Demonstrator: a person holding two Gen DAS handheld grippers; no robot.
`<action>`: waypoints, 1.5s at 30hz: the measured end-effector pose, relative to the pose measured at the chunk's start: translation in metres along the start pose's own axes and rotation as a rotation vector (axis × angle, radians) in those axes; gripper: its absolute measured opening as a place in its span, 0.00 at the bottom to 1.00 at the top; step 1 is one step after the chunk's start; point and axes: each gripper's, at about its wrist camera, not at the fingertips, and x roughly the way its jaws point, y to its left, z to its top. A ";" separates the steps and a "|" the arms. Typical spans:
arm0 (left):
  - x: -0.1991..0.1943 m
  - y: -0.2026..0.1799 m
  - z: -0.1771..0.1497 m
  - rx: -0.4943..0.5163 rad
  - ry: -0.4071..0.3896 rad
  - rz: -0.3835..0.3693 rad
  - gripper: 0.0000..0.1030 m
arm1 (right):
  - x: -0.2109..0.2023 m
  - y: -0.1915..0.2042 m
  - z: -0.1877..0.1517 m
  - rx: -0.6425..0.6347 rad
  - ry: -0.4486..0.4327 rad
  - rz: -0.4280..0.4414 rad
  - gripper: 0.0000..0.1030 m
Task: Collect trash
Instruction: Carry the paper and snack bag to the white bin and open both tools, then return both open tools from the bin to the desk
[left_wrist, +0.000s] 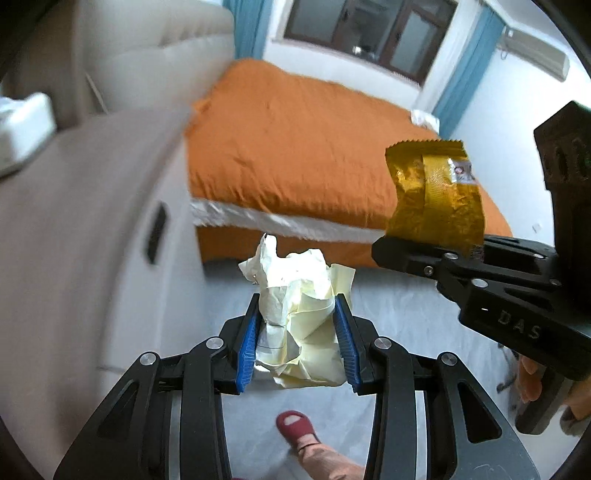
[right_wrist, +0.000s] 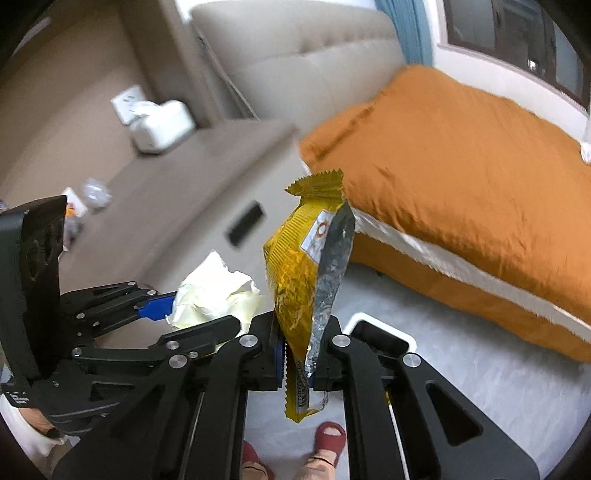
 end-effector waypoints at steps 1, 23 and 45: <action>0.012 -0.001 0.000 -0.003 0.011 -0.005 0.37 | 0.009 -0.008 -0.003 0.005 0.019 -0.005 0.10; 0.334 0.031 -0.083 -0.034 0.350 -0.071 0.53 | 0.266 -0.134 -0.102 0.065 0.359 0.005 0.16; 0.344 0.036 -0.086 -0.021 0.361 -0.045 0.95 | 0.269 -0.158 -0.106 0.081 0.361 -0.038 0.95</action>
